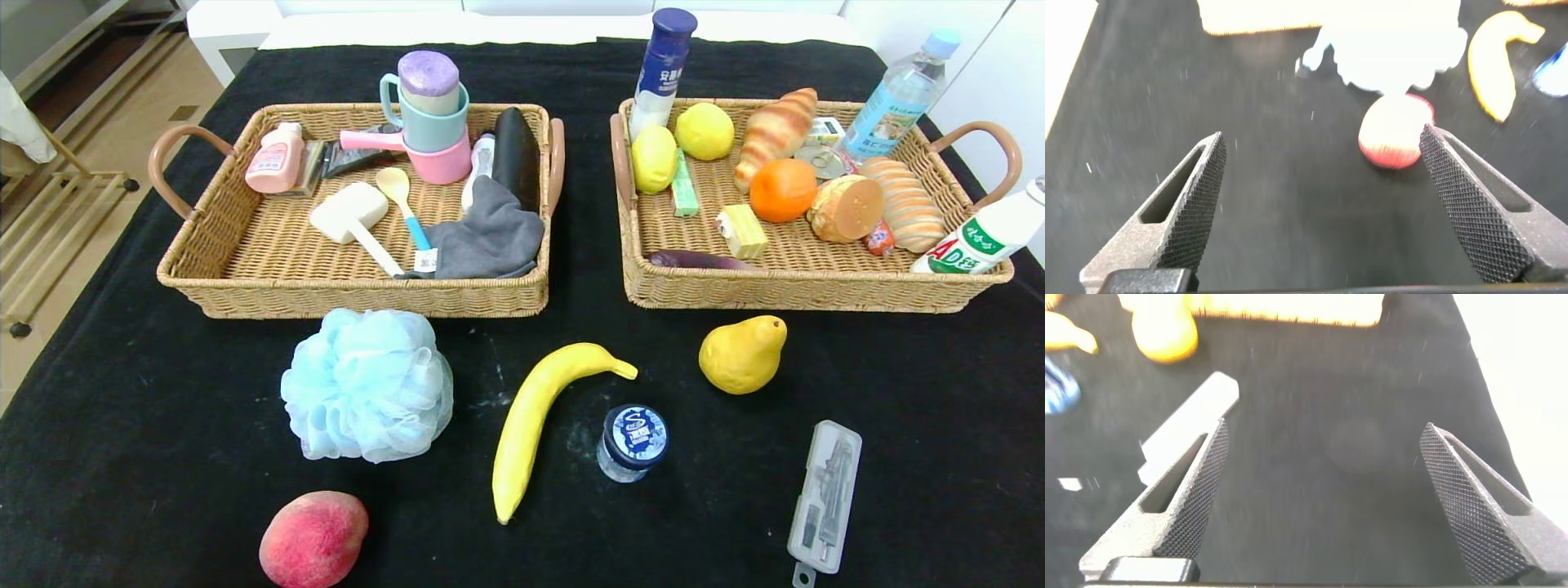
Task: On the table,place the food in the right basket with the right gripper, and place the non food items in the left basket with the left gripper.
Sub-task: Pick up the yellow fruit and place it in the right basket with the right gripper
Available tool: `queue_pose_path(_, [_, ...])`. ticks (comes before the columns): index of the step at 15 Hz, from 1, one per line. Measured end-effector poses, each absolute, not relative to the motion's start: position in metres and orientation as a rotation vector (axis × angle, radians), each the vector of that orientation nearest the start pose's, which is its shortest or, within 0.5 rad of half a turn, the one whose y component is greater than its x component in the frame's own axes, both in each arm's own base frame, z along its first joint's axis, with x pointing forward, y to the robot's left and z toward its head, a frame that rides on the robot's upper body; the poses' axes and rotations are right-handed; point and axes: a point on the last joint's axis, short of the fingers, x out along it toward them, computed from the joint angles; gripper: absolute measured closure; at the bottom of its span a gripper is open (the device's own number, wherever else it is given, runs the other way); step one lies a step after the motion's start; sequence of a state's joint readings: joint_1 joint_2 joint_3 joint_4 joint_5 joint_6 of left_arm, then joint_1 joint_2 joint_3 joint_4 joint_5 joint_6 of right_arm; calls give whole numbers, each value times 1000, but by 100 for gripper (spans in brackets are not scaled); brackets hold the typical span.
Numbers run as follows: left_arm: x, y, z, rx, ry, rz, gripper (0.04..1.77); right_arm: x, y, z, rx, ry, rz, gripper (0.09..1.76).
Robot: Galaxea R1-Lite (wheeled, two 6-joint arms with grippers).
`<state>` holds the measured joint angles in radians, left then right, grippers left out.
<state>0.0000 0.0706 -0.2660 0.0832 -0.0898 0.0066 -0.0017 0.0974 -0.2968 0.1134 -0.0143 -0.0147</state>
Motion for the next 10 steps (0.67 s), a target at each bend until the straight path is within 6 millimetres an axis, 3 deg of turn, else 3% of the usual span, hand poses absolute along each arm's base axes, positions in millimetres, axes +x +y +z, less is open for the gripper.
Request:
queue_pose_path(5, [-30, -2, 206, 19, -126, -114, 9, -17, 0, 216, -13, -46, -8, 14])
queue_pose_path(10, [10, -5, 259, 32, -89, -238, 9, 48, 2, 268, 25, 9, 50, 14])
